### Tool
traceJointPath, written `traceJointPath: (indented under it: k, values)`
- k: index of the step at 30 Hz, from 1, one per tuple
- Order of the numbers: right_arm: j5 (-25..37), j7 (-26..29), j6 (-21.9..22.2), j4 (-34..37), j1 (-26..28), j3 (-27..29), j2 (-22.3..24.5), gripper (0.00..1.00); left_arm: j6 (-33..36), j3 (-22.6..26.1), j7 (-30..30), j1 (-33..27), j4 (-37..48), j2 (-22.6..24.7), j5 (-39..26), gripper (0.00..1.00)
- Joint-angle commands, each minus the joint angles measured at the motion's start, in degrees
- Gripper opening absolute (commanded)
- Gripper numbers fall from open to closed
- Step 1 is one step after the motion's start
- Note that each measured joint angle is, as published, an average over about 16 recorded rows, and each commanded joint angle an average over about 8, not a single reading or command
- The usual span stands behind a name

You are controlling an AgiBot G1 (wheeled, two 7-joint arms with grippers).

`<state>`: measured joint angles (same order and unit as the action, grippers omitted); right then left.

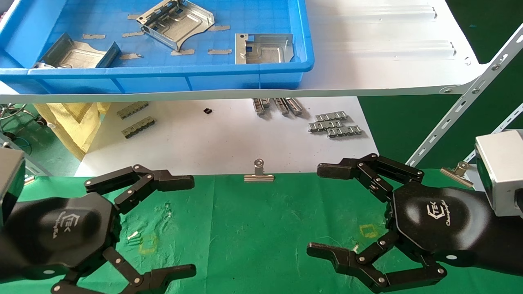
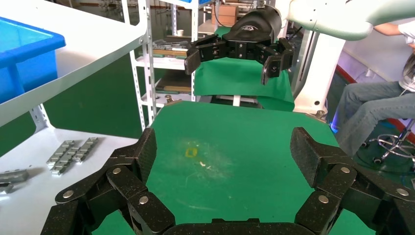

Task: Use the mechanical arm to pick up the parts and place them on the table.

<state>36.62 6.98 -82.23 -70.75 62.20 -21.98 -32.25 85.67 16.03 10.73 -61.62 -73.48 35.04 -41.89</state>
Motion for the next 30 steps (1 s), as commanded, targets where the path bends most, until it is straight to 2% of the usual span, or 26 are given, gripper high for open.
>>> traceJointPath:
  k: [1,4,5,30]
  values:
    - [0.0,0.0,0.0,0.0,0.0,0.0,0.0,0.15,0.0,0.0,0.0,0.0,0.0,0.0,0.0,1.00]
    - [0.0,0.0,0.0,0.0,0.0,0.0,0.0,0.09,0.0,0.0,0.0,0.0,0.0,0.0,0.0,1.00]
    - [0.0,0.0,0.0,0.0,0.0,0.0,0.0,0.00,0.0,0.0,0.0,0.0,0.0,0.0,0.0,1.00]
    - [0.0,0.0,0.0,0.0,0.0,0.0,0.0,0.00,0.0,0.0,0.0,0.0,0.0,0.0,0.0,1.00]
